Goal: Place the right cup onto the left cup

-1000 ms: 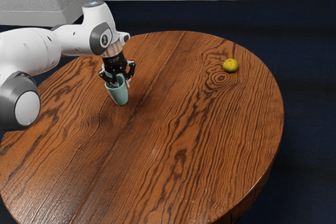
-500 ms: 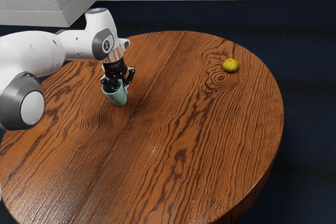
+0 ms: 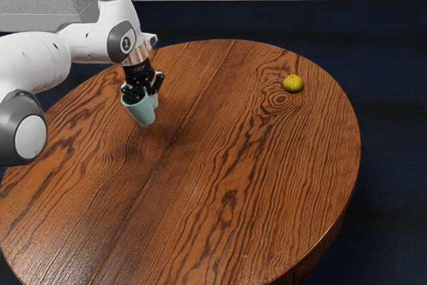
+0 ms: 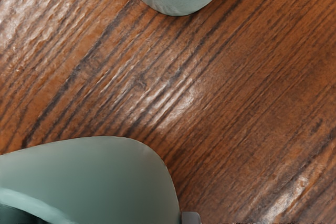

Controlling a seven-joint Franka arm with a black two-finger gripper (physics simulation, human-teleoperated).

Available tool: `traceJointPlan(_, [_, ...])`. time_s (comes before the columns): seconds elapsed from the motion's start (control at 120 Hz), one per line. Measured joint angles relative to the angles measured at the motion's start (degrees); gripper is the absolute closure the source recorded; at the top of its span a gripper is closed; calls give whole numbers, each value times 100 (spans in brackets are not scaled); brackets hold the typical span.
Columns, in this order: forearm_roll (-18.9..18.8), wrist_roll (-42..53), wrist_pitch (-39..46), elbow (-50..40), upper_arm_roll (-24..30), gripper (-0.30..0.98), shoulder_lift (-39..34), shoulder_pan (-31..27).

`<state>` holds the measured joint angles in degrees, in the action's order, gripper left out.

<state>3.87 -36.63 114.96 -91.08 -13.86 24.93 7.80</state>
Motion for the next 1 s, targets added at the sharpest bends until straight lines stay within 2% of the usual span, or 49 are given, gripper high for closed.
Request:
traceJointPlan(0.2, [-40, 75, -520, 577, -67, 78, -58, -117])
traceJointPlan(0.3, [-45, 141, -819, 1308, -79, 78, 142, -260])
traceJointPlan(0.575, [-10, 343, -1433, 2799, -8, 78, 1200, -454])
traceJointPlan(0.8, [-35, 461, -1700, 3669, -4, 79, 1586, -541])
traceJointPlan(1.0, [-42, 538, -1876, 4639, -36, 79, 2234, -636])
